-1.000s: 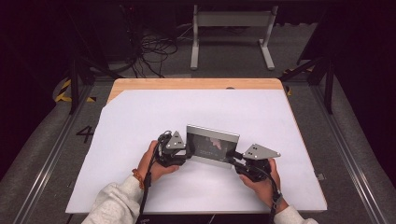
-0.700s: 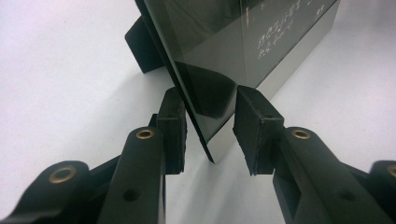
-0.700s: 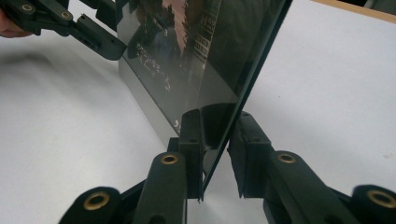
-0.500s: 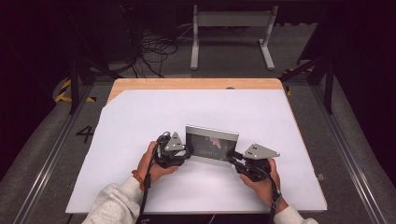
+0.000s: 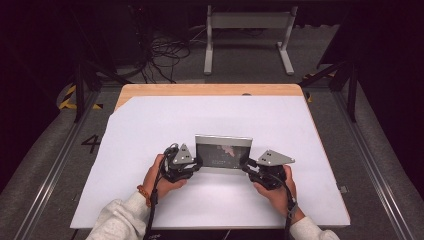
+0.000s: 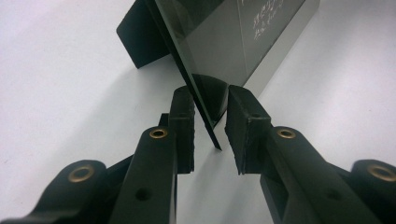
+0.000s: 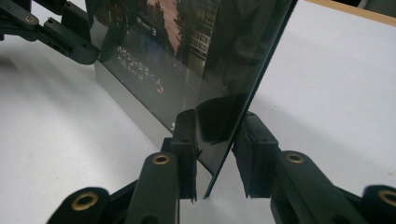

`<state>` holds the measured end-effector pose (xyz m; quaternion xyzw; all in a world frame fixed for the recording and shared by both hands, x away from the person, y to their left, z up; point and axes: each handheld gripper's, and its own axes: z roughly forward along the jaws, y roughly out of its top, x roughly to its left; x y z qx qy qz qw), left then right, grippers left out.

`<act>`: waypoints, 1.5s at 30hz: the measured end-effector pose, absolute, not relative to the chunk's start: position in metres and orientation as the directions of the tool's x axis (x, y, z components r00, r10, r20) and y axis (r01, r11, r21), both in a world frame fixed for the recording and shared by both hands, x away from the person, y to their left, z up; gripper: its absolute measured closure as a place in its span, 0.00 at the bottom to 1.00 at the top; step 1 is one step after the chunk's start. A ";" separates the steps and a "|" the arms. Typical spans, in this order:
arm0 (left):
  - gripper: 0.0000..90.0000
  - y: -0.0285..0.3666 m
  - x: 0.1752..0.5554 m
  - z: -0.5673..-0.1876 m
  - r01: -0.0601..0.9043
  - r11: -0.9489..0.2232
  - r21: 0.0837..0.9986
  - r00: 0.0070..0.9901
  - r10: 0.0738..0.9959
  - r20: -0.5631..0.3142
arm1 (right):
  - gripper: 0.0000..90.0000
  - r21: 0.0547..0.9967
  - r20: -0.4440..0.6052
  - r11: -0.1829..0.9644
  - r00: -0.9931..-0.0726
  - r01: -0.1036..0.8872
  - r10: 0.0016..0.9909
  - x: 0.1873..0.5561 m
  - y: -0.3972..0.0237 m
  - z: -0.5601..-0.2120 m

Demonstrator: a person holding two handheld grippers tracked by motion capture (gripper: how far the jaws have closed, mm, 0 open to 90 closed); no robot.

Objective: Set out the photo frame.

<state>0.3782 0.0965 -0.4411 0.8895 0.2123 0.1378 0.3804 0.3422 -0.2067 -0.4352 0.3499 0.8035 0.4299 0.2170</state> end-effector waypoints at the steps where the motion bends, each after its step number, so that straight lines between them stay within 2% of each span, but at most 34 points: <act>1: 0.81 0.097 0.378 -0.441 0.273 -0.619 0.736 0.872 0.482 0.082 | 0.78 0.842 -0.050 0.387 -0.661 0.375 0.749 0.342 -0.206 -0.435; 45: 0.81 0.096 0.374 -0.446 0.269 -0.631 0.728 0.863 0.493 0.108 | 0.76 0.838 -0.069 0.403 -0.661 0.368 0.747 0.347 -0.203 -0.437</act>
